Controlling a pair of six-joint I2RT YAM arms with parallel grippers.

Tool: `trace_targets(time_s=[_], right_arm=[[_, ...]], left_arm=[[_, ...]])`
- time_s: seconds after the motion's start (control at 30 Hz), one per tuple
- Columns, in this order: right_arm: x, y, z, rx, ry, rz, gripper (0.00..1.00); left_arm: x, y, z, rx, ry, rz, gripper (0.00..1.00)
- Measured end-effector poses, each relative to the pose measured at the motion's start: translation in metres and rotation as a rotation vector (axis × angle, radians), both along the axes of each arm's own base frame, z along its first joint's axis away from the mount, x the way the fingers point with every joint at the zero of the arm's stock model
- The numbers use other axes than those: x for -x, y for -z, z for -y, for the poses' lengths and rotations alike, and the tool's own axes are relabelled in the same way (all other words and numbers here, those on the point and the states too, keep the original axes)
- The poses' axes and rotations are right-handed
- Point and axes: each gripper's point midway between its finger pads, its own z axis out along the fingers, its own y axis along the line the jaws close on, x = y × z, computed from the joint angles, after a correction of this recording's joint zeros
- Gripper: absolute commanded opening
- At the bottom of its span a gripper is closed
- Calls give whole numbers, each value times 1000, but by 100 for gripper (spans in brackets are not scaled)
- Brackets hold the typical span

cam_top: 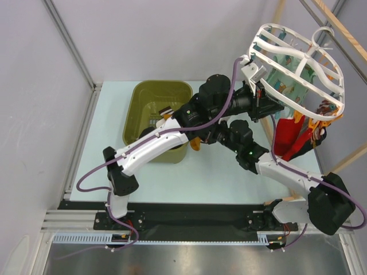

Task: Remove the socks clipped to the hanger
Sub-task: Place the sock in the bin.

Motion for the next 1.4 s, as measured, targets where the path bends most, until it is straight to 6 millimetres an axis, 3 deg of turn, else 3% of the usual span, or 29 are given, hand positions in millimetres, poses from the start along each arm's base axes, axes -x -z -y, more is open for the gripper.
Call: trace_targets(time_s=[0.23, 0.37, 0.53, 0.6, 0.67, 0.77, 0.93, 1.07, 1.4], right_arm=[[-34, -45, -16, -58, 26, 170, 0], [-46, -71, -39, -121, -19, 248, 0], [-50, -82, -77, -158, -129, 274, 0], [-50, -78, -92, -161, -168, 257, 15], [-52, -68, -102, -148, -184, 218, 44], [-54, -43, -106, -94, -172, 133, 60], [-60, -10, -96, 12, -110, 37, 75], [-56, -5, -86, 57, -98, 14, 94], [-52, -12, -79, 191, -86, 4, 90]], left_arm=[[0, -2, 0, 11, 2, -13, 0], [1, -6, 0, 25, 4, -15, 0], [1, -7, 0, 31, 5, -14, 0], [1, -7, 0, 31, 7, -14, 0], [2, -7, 0, 31, 9, -13, 0], [1, -7, 0, 29, 8, -12, 0], [1, -7, 0, 29, 8, -12, 0], [1, -7, 0, 29, 8, -10, 0], [-1, -6, 0, 28, 0, -11, 0]])
